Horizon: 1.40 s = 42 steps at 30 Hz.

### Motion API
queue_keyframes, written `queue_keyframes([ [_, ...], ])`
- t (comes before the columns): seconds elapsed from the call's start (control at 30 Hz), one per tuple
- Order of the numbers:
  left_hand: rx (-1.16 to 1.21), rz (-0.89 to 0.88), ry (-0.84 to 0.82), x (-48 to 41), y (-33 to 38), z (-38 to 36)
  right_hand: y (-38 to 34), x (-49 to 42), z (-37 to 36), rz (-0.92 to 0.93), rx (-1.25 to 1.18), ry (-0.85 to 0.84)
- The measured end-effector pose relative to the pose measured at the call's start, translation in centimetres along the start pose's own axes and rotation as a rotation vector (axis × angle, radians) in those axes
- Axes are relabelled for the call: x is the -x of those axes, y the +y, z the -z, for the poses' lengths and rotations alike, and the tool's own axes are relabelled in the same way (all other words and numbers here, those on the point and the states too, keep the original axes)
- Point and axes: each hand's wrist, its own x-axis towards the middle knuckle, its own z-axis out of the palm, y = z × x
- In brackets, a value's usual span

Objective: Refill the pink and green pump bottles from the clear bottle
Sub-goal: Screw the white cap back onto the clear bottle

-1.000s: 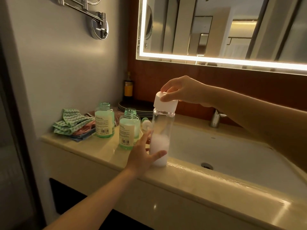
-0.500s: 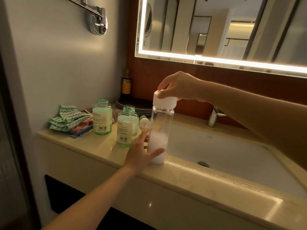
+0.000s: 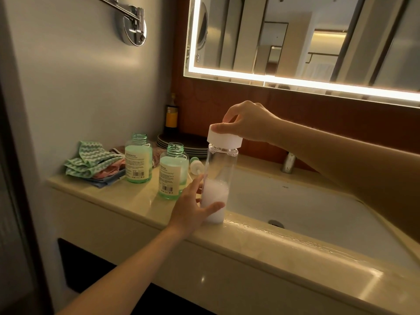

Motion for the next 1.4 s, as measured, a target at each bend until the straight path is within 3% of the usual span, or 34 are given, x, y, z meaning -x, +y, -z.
queue_keyframes([
  [0.07, -0.001, 0.007, -0.003, 0.0, 0.0, 0.0, -0.2, 0.0, 0.3, -0.049, 0.003, -0.084],
  [0.17, 0.006, 0.013, -0.001, 0.0, 0.0, 0.0, -0.3, -0.2, 1.3, -0.152, -0.212, -0.265],
  [0.3, 0.015, 0.019, -0.004, -0.1, -0.1, 0.0, 0.2, 0.0, 2.3, -0.090, -0.328, -0.419],
  [0.5, 0.026, 0.021, -0.004, 0.0, -0.1, 0.0, 0.1, 0.0, 0.4, 0.034, 0.065, -0.128],
  [0.57, 0.023, 0.019, -0.006, 0.0, -0.1, 0.0, 0.0, 0.0, 0.3, 0.011, 0.090, -0.176],
  [0.7, 0.013, 0.015, -0.006, 0.0, 0.0, 0.0, -0.3, -0.3, 1.5, -0.094, -0.149, -0.384],
  [0.77, 0.014, 0.020, -0.009, 0.0, 0.0, 0.1, -0.2, -0.4, 1.2, -0.085, -0.150, -0.346],
  [0.9, 0.017, 0.021, -0.009, 0.0, 0.2, 0.1, -0.3, 0.0, 0.0, -0.008, 0.210, -0.144],
  [1.0, 0.017, 0.025, -0.009, 0.0, 0.3, 0.1, -0.4, 0.2, 0.2, 0.008, 0.339, -0.132],
  [1.17, 0.018, 0.026, -0.017, 0.1, 0.4, 0.1, -0.9, 0.1, 1.2, 0.015, 0.038, -0.356],
  [1.23, 0.016, 0.024, -0.014, 0.1, 0.4, 0.1, -0.7, 0.1, 1.1, 0.034, 0.090, -0.286],
  [1.33, 0.007, 0.028, -0.016, 0.2, 0.5, 0.1, -0.6, 0.3, 0.2, 0.076, 0.386, -0.085],
  [1.4, 0.012, 0.035, -0.017, 0.2, 0.5, 0.1, -0.5, 0.3, 0.0, 0.065, 0.421, -0.046],
])
